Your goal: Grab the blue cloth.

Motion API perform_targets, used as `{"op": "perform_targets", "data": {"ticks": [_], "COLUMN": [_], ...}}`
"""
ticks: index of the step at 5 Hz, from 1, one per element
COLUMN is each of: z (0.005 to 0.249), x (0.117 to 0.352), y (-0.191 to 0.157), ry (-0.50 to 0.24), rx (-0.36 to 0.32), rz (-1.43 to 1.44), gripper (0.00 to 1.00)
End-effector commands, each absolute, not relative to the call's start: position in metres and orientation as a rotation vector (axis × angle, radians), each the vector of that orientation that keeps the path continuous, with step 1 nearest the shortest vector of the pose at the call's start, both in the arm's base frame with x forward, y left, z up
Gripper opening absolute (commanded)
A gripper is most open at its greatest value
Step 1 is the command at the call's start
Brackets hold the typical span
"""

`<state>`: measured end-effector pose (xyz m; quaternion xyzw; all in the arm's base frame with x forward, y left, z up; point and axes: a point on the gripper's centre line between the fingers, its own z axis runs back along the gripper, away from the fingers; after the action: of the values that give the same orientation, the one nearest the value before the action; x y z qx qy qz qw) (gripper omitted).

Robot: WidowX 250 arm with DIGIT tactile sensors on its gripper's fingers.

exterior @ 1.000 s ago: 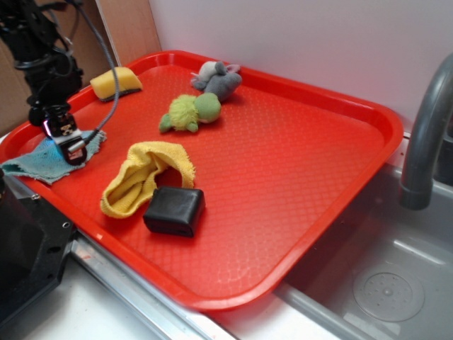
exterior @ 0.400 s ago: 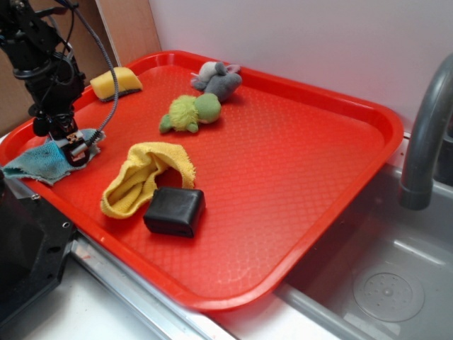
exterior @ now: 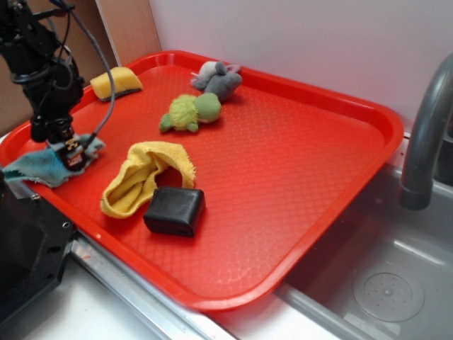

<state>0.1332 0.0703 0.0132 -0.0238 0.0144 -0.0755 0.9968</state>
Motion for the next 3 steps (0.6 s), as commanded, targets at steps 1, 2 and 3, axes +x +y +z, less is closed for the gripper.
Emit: {"op": "perform_targets", "data": {"ticks": [1, 2, 3], "z": [0.080, 0.128, 0.169], "x": [0.123, 0.130, 0.141], "y": [0.050, 0.045, 0.039], "ry": [0.000, -0.003, -0.018], "rx": [-0.040, -0.071, -0.062], "rz": [-0.095, -0.022, 0.030], "gripper": [0.00, 0.00, 0.00]}}
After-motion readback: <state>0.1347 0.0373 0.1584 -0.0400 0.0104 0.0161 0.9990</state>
